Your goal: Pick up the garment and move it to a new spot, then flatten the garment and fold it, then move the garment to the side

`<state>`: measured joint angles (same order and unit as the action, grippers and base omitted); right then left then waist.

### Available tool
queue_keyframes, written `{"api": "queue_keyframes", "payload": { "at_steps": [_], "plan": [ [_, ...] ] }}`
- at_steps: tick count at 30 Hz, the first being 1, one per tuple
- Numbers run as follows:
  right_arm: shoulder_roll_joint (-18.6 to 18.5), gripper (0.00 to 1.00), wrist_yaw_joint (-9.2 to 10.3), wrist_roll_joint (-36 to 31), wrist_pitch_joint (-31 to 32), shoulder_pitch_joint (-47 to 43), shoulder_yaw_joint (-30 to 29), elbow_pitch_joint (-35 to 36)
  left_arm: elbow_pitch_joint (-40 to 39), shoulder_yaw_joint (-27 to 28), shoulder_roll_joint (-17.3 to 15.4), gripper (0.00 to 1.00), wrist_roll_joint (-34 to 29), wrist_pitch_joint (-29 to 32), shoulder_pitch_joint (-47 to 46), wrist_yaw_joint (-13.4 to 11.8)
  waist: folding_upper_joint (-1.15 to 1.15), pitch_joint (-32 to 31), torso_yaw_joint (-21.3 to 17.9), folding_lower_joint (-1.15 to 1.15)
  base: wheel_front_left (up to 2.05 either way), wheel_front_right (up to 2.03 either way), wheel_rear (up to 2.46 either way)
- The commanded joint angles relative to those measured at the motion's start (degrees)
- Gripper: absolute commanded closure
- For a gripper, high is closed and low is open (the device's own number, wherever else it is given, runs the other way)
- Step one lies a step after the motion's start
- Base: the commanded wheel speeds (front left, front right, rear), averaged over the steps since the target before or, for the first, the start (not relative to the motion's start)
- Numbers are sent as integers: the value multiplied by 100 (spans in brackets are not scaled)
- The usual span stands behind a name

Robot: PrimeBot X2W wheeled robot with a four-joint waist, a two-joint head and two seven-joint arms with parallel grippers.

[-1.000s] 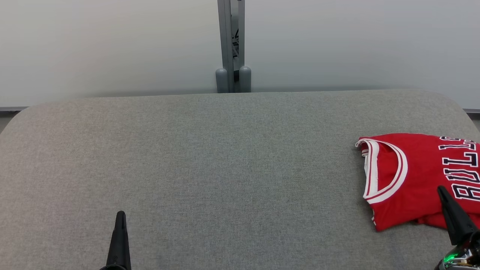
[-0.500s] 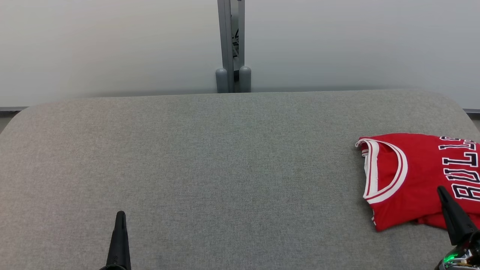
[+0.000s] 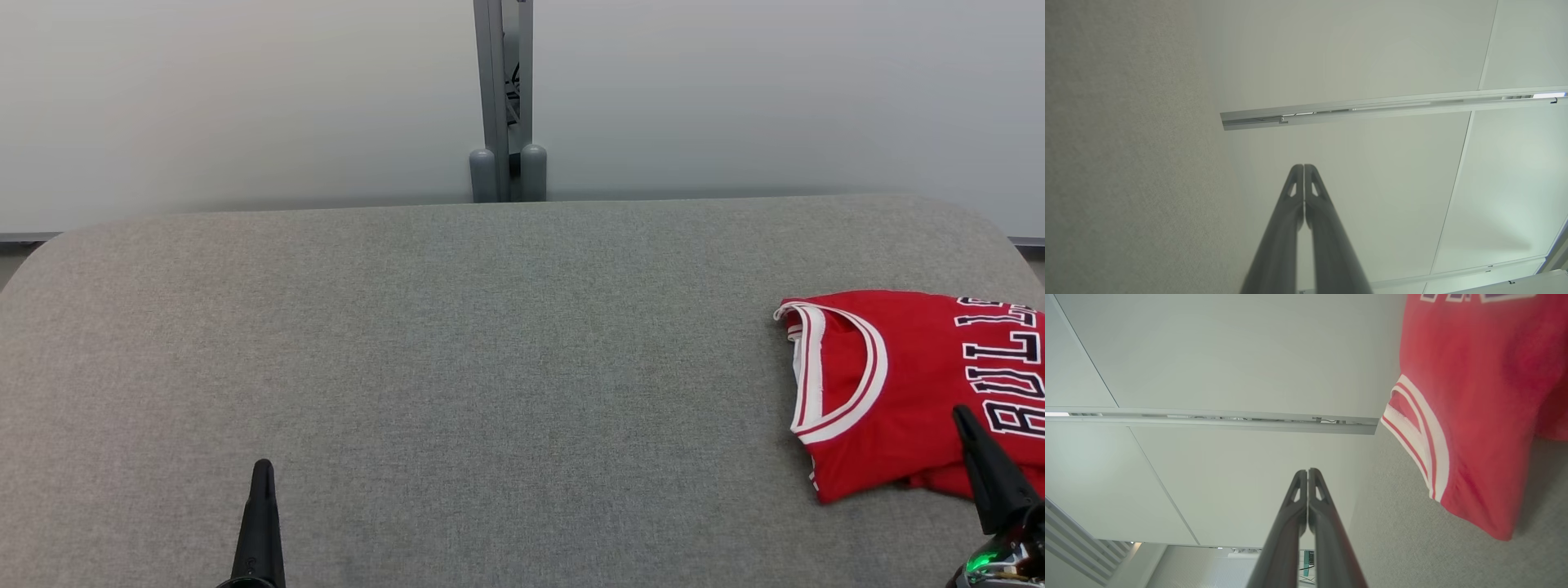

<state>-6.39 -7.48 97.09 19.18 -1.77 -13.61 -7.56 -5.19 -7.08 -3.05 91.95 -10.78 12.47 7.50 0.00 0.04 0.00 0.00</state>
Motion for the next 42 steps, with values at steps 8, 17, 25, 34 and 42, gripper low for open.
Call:
{"api": "queue_keyframes", "payload": {
  "at_steps": [8,17,25,34,42],
  "plan": [
    [-2,100,-2,-41,51,31,-34,0,-27,28,-13,100,-2,8,33,24,0,0,0,0,0,0,0],
    [14,100,-2,-64,71,38,-52,-1,-27,30,-12,100,-3,11,33,24,0,0,0,0,0,0,0],
    [30,100,-2,-84,86,45,-75,-5,-27,31,-10,100,-5,13,33,24,0,0,0,0,0,0,0],
    [46,100,-2,-91,105,52,-97,-7,-27,32,-9,100,-6,16,34,24,0,0,0,0,0,0,0],
    [60,100,-2,-110,120,59,-118,-9,-27,33,-7,100,-6,10,34,24,0,0,0,0,0,0,0]
  ]
}}
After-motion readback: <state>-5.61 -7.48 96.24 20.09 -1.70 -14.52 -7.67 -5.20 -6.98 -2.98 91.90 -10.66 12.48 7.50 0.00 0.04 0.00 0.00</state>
